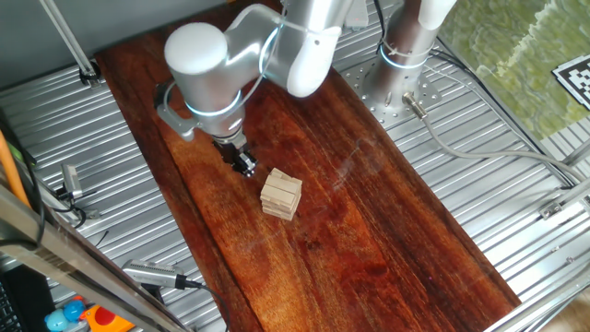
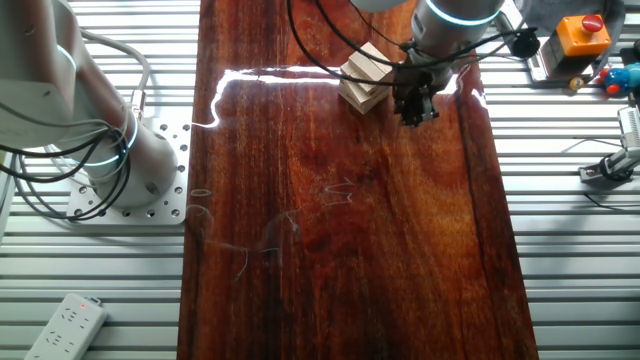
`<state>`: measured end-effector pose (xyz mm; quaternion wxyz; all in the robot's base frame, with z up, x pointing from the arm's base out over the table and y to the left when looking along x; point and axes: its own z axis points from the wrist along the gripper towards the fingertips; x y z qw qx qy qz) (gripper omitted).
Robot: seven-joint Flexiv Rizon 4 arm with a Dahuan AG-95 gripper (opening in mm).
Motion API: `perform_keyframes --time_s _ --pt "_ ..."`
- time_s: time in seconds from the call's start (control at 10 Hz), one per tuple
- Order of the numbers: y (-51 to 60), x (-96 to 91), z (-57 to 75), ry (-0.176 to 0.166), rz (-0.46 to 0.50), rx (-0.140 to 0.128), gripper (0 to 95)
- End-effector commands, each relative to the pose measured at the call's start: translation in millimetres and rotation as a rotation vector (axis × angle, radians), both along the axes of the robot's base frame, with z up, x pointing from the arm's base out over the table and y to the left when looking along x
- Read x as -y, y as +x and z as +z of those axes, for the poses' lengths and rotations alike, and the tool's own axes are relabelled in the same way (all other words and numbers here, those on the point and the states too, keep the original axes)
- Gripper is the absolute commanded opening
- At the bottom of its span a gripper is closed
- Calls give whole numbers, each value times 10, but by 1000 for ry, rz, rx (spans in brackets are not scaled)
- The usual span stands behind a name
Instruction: Play Jenga
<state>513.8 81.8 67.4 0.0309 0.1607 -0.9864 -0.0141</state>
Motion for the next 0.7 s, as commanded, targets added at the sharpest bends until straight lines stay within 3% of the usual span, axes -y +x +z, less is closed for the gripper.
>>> perform_keyframes --time_s 0.1,0.5,0.7 --pt "-9 11 2 -7 2 -8 190" --pt "-9 11 2 -5 -19 -8 190" --pt "-9 11 2 12 -41 2 190"
